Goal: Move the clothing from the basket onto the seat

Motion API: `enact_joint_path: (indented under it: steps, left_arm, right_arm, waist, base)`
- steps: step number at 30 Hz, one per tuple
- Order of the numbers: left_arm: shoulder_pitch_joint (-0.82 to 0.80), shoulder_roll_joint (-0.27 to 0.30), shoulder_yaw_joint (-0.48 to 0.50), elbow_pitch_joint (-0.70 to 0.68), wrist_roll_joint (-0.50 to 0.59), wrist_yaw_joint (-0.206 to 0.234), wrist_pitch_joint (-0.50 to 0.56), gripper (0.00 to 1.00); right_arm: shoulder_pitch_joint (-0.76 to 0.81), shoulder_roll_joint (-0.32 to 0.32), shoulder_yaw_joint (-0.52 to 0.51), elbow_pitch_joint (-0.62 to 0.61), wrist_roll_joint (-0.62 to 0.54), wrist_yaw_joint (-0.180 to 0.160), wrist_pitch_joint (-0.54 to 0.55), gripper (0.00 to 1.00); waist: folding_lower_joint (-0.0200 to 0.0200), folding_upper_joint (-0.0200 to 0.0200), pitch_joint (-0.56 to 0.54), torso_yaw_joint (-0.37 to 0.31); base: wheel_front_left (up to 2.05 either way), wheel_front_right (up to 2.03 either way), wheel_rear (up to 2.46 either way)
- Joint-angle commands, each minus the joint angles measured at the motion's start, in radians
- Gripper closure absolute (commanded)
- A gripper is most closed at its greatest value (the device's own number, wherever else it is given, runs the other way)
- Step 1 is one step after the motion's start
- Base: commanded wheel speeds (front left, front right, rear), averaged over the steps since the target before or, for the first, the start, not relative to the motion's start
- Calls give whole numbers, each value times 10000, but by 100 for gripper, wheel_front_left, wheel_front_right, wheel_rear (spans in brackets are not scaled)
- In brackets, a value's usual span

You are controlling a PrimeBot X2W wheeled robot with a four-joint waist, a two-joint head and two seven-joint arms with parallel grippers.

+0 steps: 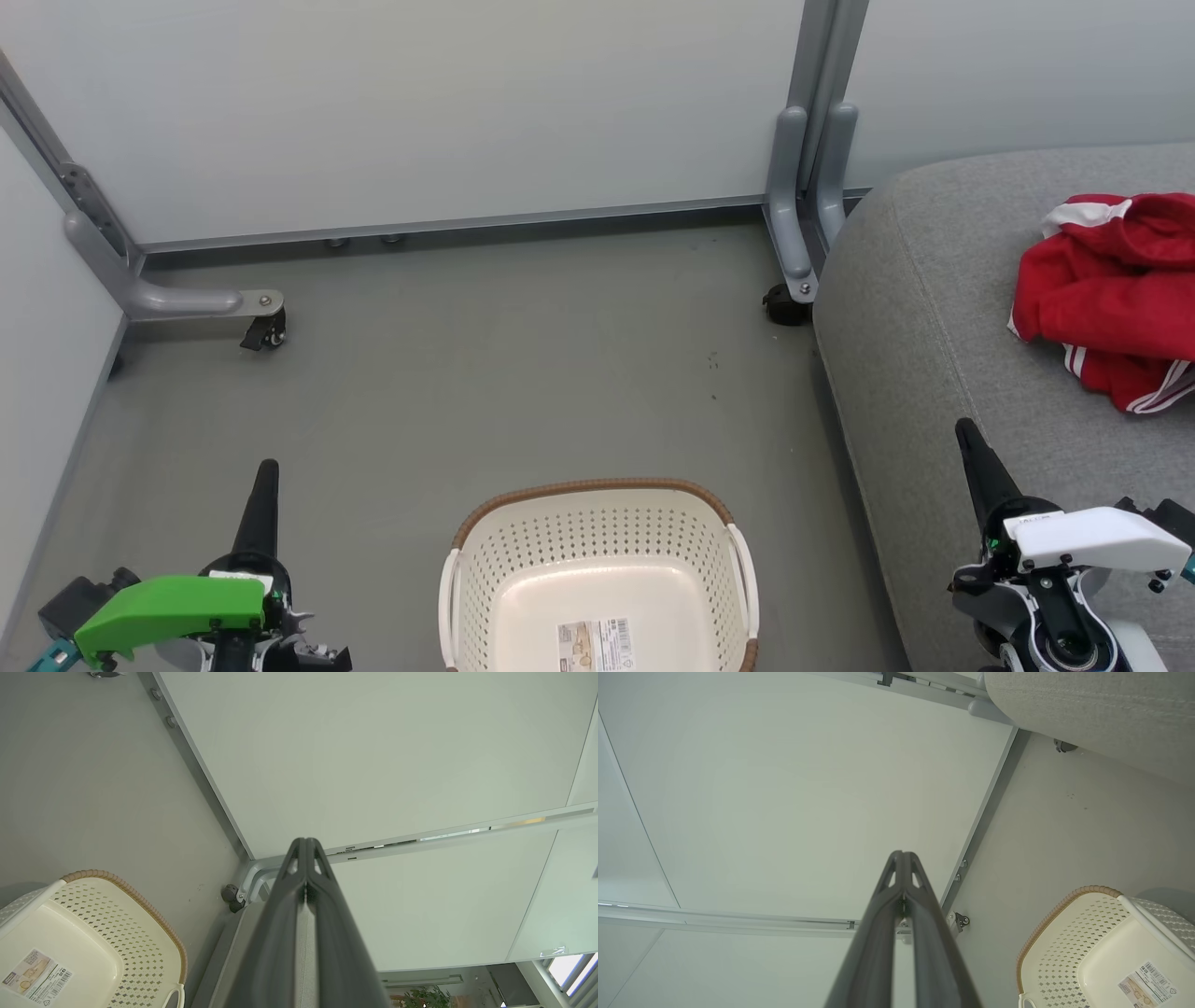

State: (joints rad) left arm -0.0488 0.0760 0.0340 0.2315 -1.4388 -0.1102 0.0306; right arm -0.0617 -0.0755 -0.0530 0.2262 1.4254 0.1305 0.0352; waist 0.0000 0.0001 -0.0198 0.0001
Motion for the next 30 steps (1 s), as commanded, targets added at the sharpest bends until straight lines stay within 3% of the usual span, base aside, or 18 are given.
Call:
enact_joint_path:
  steps: [1, 30]
  left_arm:
    - [-238, 33, 84, -11, -232, -59, 55, 100]
    - [-669, -33, 512, 135, -2023, -245, 616, 100]
  right_arm:
    - [-170, -10, -52, 3, 225, 5, 83, 100]
    - [-490, 79, -379, 188, 2097, 4, 611, 100]
  waist:
    - [0, -1, 11, 0]
    - [0, -1, 230, -1]
  base:
    - [0, 0, 0]
    - [0, 0, 0]
